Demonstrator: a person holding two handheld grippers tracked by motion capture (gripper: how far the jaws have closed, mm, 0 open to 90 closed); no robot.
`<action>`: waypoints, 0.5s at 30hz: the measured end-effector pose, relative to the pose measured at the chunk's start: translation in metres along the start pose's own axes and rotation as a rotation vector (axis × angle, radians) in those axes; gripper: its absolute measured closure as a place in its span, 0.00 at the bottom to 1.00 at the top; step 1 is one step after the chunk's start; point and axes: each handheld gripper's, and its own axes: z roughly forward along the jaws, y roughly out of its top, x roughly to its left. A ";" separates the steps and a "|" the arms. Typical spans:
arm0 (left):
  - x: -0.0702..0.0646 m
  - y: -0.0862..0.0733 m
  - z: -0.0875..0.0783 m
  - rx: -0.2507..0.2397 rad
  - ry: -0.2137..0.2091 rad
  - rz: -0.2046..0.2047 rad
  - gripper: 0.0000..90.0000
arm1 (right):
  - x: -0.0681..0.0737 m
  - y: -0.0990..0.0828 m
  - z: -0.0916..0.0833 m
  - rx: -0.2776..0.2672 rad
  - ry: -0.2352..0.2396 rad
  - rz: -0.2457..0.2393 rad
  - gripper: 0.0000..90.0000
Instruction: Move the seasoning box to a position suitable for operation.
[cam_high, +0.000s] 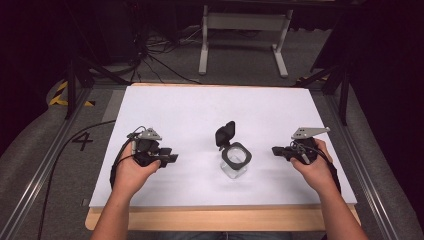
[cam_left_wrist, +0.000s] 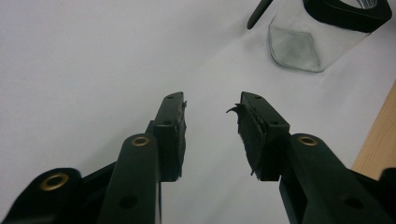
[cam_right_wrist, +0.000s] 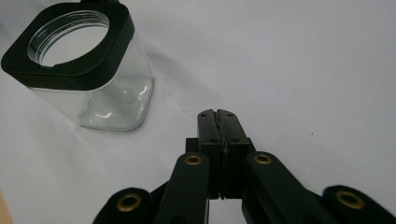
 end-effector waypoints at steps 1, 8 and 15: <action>-0.001 0.001 0.000 -0.004 0.003 0.005 0.68 | 0.001 0.001 0.000 -0.016 0.011 0.001 1.00; -0.006 0.003 -0.002 -0.028 -0.009 0.023 0.63 | 0.005 0.003 0.005 -0.053 0.077 0.018 1.00; -0.014 -0.002 -0.009 -0.048 -0.028 0.033 0.61 | 0.014 0.009 0.022 -0.031 0.145 -0.044 1.00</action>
